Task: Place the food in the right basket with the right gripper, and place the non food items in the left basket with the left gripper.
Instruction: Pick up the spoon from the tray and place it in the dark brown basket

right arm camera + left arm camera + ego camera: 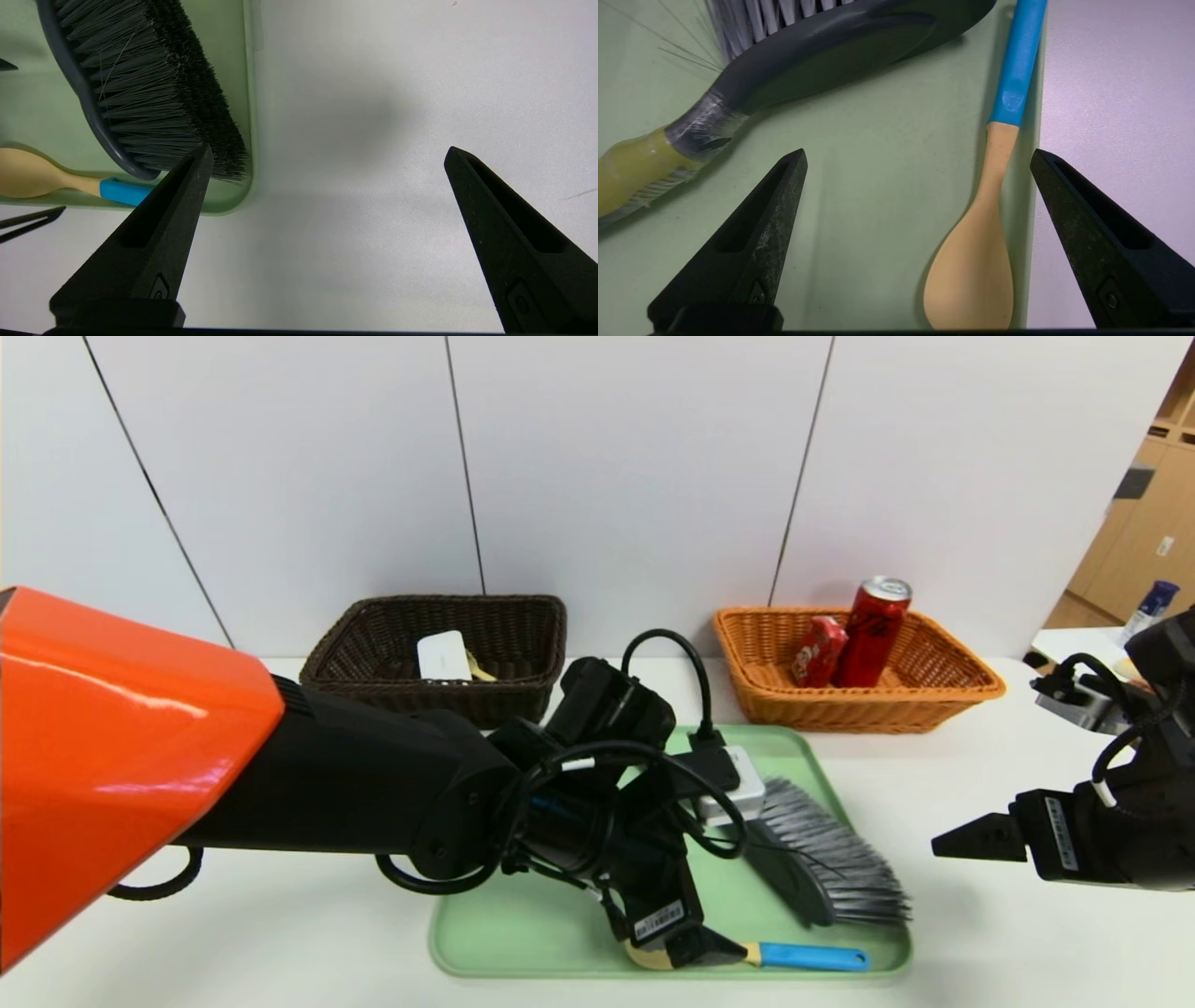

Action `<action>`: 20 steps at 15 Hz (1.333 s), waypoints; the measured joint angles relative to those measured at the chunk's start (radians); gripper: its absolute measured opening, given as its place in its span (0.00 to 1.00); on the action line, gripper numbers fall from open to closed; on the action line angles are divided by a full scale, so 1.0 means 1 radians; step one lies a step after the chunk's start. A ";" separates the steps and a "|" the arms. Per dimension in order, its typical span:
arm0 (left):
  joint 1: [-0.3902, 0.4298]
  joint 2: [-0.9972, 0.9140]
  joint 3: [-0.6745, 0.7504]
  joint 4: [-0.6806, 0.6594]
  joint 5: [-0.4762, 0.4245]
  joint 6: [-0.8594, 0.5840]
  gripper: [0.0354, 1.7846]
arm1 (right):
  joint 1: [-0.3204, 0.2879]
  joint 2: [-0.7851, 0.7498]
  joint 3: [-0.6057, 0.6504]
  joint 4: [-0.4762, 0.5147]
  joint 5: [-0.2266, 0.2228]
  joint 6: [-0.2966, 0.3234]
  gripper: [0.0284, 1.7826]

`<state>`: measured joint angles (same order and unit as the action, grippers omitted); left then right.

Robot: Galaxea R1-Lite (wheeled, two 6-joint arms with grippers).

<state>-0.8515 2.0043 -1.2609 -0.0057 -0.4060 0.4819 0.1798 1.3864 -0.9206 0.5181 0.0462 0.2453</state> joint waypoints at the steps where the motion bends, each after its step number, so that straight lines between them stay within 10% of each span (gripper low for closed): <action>1: -0.009 0.004 -0.001 -0.001 0.000 -0.005 0.94 | -0.001 0.003 -0.001 -0.001 0.000 0.000 0.96; 20: -0.043 0.043 0.019 -0.027 0.130 -0.003 0.94 | -0.005 -0.007 -0.001 -0.004 0.002 0.000 0.96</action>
<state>-0.8947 2.0474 -1.2417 -0.0326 -0.2755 0.4791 0.1745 1.3791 -0.9217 0.5136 0.0481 0.2453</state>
